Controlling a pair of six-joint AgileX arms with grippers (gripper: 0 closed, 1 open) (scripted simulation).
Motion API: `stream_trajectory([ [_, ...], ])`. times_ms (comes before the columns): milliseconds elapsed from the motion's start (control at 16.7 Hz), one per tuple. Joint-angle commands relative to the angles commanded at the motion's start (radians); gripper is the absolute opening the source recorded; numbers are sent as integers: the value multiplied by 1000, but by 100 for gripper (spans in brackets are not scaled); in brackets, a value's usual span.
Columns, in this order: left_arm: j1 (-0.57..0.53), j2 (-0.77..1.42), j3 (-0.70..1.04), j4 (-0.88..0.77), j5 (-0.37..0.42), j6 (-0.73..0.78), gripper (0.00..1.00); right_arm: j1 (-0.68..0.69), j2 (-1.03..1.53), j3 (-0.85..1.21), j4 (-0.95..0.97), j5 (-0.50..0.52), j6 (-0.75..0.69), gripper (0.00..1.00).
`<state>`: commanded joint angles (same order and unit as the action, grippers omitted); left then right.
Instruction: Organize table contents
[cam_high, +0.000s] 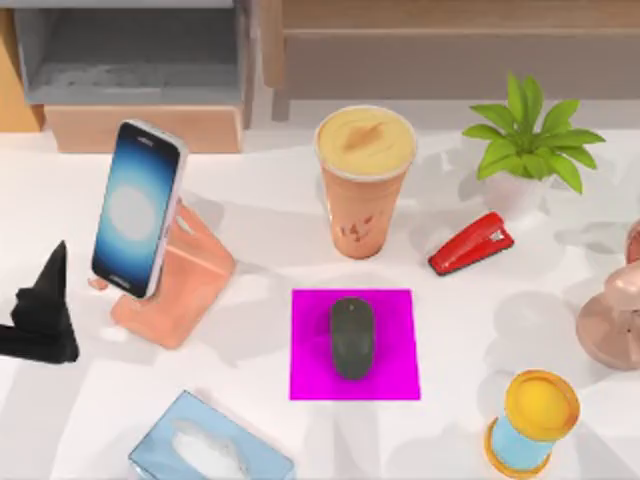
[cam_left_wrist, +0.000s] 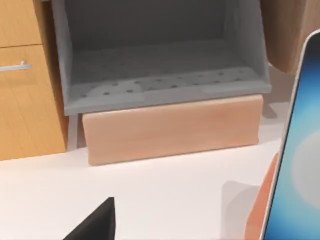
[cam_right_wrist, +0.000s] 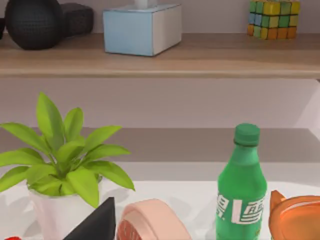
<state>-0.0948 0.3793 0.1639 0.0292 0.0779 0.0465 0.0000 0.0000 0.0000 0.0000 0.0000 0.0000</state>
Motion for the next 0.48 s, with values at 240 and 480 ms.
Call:
stream_trajectory([
  [240,36,-179,-64,-12,-30,-18,100,0,0,0,0,0,0,100],
  [480,79,-344,-145,-24,-64,-38,100,0,0,0,0,0,0,100],
])
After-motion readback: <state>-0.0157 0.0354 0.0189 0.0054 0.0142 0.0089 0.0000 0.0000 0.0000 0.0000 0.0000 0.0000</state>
